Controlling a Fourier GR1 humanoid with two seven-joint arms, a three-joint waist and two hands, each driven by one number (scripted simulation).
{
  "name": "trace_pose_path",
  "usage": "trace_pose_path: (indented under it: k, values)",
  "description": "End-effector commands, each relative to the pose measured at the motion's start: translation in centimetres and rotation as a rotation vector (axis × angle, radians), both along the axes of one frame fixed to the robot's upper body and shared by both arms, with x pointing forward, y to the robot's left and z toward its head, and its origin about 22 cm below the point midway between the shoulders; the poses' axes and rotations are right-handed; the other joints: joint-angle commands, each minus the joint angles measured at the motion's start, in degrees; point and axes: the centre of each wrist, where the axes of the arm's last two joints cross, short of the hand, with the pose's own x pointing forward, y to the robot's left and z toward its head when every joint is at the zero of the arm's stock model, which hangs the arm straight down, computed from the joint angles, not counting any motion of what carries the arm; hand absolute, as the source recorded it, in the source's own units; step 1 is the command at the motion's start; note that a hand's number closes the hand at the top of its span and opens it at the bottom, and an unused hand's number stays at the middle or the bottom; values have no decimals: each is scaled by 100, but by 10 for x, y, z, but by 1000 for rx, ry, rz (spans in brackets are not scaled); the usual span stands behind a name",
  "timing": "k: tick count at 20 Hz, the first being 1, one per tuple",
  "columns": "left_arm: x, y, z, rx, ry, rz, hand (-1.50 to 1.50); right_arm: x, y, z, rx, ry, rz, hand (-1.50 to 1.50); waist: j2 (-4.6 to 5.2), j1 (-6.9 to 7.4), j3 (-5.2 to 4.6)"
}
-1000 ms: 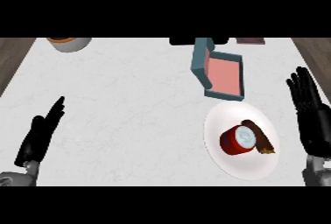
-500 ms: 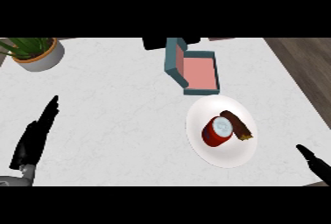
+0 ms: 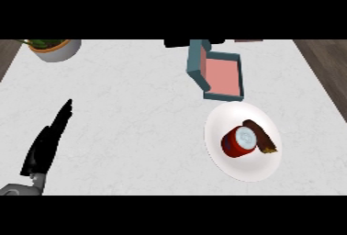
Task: Pick the can from the plate and place it in the cardboard box
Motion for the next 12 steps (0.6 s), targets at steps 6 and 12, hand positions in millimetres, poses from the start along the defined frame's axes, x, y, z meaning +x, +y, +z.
trace_pose_path:
  k: [6, 12]
  values:
    - [14, -19, -5, 9, -19, -76, 0, -64, 113, 19, -2, 162, -69, -150, 121, 403, -32]
    - [26, -22, 6, 17, -40, -124, 0, -88, 145, 42, 39, 271, -168, -150, 209, 628, -37]
